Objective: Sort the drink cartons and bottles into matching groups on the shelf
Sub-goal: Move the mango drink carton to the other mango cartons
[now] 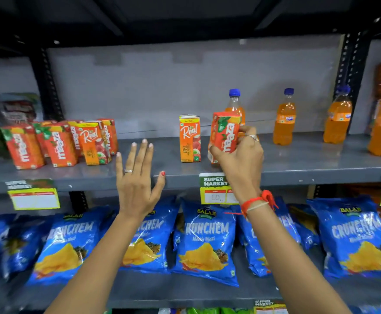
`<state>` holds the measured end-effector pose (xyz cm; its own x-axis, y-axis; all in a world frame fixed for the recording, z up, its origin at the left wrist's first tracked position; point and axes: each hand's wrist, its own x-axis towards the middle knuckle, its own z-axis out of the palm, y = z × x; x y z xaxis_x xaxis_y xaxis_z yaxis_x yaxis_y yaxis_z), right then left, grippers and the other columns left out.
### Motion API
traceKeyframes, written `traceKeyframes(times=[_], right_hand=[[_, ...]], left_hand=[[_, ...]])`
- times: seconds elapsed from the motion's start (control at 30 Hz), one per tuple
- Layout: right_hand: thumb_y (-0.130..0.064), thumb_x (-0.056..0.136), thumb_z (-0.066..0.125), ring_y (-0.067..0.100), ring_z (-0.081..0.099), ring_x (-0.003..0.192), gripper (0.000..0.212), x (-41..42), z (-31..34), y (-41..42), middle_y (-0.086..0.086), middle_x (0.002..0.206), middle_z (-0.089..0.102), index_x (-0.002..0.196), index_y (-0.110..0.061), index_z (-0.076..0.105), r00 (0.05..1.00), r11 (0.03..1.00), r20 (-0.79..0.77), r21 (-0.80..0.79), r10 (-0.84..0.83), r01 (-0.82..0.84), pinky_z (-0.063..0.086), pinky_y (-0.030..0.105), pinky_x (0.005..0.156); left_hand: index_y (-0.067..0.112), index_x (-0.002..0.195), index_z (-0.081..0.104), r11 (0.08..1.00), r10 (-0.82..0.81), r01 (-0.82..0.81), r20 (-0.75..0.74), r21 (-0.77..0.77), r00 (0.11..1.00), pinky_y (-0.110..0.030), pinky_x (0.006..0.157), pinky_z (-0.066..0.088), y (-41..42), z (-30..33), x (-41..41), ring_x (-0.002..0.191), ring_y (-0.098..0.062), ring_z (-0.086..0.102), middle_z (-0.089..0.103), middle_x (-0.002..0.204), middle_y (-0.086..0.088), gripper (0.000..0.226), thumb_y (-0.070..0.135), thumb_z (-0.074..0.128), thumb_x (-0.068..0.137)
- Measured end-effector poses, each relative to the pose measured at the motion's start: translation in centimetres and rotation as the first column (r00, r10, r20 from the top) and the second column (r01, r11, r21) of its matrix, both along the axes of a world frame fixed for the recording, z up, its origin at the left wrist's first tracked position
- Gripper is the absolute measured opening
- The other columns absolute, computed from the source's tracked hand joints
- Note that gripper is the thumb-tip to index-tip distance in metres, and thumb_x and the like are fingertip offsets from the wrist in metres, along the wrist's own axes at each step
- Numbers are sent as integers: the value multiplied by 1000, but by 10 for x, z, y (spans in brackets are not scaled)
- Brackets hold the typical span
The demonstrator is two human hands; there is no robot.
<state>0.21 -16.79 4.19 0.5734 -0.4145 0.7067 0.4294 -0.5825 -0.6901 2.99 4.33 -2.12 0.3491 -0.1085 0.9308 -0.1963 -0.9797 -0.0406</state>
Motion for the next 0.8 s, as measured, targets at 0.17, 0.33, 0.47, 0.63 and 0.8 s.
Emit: traceKeyframes(times=[0.17,0.33,0.47,0.63,0.8], right_hand=[[-43,65,76,23,66,92,60,1,-6,34,7,101,68,109,-15,47,999,999,-19,-35,29,-30,49,29,71],[-44,65,76,24,66,93,62,0,-4,57,9,101,69,111,-14,47,1000,997,-24,-75,13,-15,51,32,73],[-47,65,74,24,65,97,60,0,-1,78,5,111,63,110,-12,56,999,995,-33,-104,2,-6,51,34,78],[-46,66,74,28,65,97,62,-4,0,114,9,103,69,112,-12,51,999,993,-27,-112,35,-38,49,35,77],[-42,63,76,27,66,96,61,-6,2,165,8,103,69,110,-15,48,990,987,-21,-83,136,-137,51,36,76]], left_hand=[[7,142,34,1000,11,-11,-3,6,1000,-48,116,7,19,0,0,140,-25,25,34,148,-9,61,39,35,91],[7,142,34,1000,9,-9,-9,1,1000,-49,116,9,37,-2,-1,139,-25,27,34,149,-10,60,39,35,91],[6,142,33,999,40,-40,-35,-8,999,-45,116,5,59,-4,-4,139,-24,25,33,149,-10,61,40,31,92],[7,144,29,992,102,-107,-83,-65,991,-47,116,6,97,-7,-8,141,-24,22,31,150,-11,62,42,28,93],[6,143,29,983,148,-154,-71,-97,986,-46,116,4,149,-4,-17,140,-24,21,29,151,-10,62,42,27,94]])
